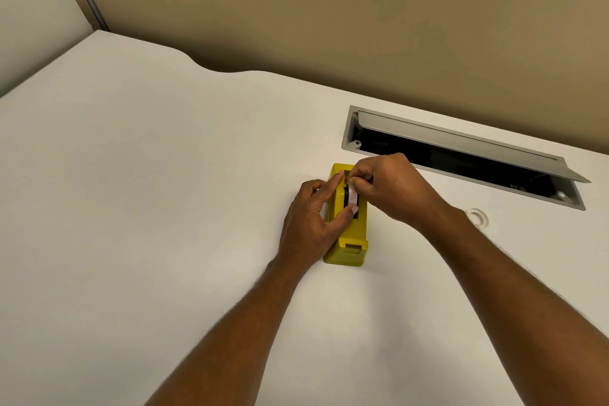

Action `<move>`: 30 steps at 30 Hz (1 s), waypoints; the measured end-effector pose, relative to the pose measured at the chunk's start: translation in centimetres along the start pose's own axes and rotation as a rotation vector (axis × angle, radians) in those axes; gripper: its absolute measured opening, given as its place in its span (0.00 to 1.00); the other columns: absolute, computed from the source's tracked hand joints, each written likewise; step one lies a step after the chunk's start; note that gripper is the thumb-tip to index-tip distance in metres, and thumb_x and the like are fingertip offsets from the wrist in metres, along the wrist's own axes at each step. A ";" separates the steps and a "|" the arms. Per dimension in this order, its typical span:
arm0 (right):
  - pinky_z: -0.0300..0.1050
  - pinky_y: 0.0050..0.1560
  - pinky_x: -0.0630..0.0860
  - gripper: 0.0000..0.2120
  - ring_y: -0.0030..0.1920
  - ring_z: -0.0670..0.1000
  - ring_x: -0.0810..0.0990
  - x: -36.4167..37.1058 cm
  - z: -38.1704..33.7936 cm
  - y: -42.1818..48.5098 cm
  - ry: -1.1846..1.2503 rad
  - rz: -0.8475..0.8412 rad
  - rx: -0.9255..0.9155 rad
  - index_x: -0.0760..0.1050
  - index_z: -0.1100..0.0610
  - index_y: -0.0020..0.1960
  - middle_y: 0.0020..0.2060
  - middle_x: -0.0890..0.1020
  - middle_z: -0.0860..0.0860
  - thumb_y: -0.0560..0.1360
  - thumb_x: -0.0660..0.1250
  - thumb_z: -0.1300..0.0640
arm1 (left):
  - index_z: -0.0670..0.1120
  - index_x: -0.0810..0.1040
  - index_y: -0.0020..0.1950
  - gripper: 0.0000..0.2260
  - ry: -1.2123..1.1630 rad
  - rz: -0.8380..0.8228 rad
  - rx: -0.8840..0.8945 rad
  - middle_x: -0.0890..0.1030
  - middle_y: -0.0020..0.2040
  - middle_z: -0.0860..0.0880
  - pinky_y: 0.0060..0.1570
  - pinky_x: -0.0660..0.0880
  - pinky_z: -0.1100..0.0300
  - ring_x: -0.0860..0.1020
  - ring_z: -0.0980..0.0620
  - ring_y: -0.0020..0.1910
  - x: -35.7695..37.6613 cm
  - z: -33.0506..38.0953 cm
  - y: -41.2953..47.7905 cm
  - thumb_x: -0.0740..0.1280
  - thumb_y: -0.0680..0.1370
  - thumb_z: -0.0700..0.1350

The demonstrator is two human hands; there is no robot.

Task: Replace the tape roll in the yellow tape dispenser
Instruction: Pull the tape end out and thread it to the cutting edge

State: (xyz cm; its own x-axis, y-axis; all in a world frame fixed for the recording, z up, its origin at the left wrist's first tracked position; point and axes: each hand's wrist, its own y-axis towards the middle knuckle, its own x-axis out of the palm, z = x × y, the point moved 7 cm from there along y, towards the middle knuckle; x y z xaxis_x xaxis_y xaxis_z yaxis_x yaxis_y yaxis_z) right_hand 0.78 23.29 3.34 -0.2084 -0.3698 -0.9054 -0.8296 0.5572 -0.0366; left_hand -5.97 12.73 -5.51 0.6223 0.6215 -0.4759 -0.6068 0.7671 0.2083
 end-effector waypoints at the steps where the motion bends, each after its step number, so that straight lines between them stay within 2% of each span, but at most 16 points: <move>1: 0.47 0.39 0.80 0.08 0.37 0.49 0.79 0.1 0.0 -0.1 0.002 0.007 -0.001 0.81 0.56 0.47 0.39 0.83 0.52 0.77 0.64 0.55 | 0.61 0.62 0.72 0.29 -0.001 -0.003 -0.001 0.71 0.63 0.52 0.52 0.71 0.61 0.69 0.58 0.57 0.0 -0.1 0.0 0.62 0.73 0.66; 3: 0.48 0.39 0.79 0.08 0.37 0.49 0.79 0.2 0.0 -0.1 0.012 0.019 0.002 0.80 0.56 0.46 0.38 0.82 0.52 0.77 0.63 0.55 | 0.62 0.62 0.72 0.29 -0.005 -0.005 -0.004 0.71 0.63 0.52 0.52 0.72 0.61 0.69 0.58 0.57 0.0 -0.1 0.0 0.61 0.72 0.67; 7: 0.42 0.37 0.75 0.10 0.37 0.48 0.77 0.4 0.0 -0.1 0.009 -0.001 -0.003 0.79 0.56 0.48 0.40 0.82 0.52 0.78 0.61 0.54 | 0.62 0.62 0.72 0.29 -0.011 0.000 -0.005 0.71 0.62 0.53 0.51 0.71 0.62 0.69 0.59 0.56 0.0 -0.1 0.0 0.61 0.72 0.67; 11: 0.44 0.40 0.79 0.10 0.41 0.49 0.80 0.1 -0.3 -0.3 0.001 -0.074 -0.051 0.81 0.56 0.51 0.44 0.83 0.51 0.76 0.65 0.53 | 0.62 0.62 0.72 0.29 -0.017 -0.003 -0.004 0.71 0.62 0.54 0.51 0.72 0.62 0.69 0.59 0.56 -0.1 0.0 0.0 0.61 0.72 0.67; 15: 0.36 0.37 0.71 0.10 0.42 0.48 0.78 0.1 -0.9 -0.4 -0.073 -0.103 -0.127 0.81 0.55 0.52 0.47 0.83 0.51 0.74 0.67 0.53 | 0.61 0.63 0.72 0.29 -0.022 -0.008 -0.010 0.71 0.62 0.53 0.52 0.72 0.61 0.70 0.58 0.57 -0.2 0.1 0.0 0.62 0.72 0.66; 18: 0.40 0.40 0.73 0.10 0.43 0.50 0.79 -0.1 -1.2 -0.6 -0.100 -0.084 -0.160 0.81 0.56 0.53 0.48 0.83 0.53 0.76 0.65 0.54 | 0.61 0.63 0.72 0.29 -0.027 -0.009 -0.011 0.71 0.62 0.53 0.52 0.72 0.61 0.70 0.58 0.57 -0.2 0.2 0.0 0.63 0.72 0.65; 21: 0.46 0.43 0.77 0.10 0.41 0.52 0.80 -0.3 -1.6 -0.7 -0.122 -0.060 -0.196 0.82 0.58 0.50 0.44 0.84 0.55 0.77 0.63 0.55 | 0.60 0.64 0.72 0.29 -0.031 -0.008 -0.015 0.71 0.63 0.51 0.53 0.72 0.61 0.70 0.57 0.58 -0.2 0.2 0.0 0.63 0.72 0.65; 26: 0.46 0.43 0.78 0.11 0.41 0.51 0.79 -0.2 -1.3 -0.8 -0.093 -0.004 -0.170 0.82 0.57 0.50 0.44 0.84 0.53 0.77 0.62 0.55 | 0.60 0.65 0.72 0.29 -0.034 -0.006 -0.009 0.72 0.62 0.52 0.52 0.71 0.63 0.70 0.58 0.57 -0.1 0.2 0.0 0.63 0.72 0.66; 30: 0.50 0.42 0.78 0.10 0.40 0.51 0.78 0.1 -1.1 -1.0 -0.086 0.031 -0.136 0.81 0.57 0.46 0.42 0.83 0.54 0.77 0.63 0.54 | 0.62 0.65 0.71 0.30 -0.052 0.010 -0.017 0.70 0.59 0.57 0.49 0.67 0.70 0.69 0.61 0.55 -0.2 0.2 0.0 0.57 0.71 0.71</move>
State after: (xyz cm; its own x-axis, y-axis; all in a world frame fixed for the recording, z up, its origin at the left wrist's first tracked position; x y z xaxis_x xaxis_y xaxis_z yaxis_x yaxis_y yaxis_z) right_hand 1.06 21.90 3.75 -0.1948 -0.2858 -0.9383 -0.8870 0.4596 0.0442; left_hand -6.03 12.66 -5.21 0.6407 0.6369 -0.4288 -0.6212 0.7582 0.1980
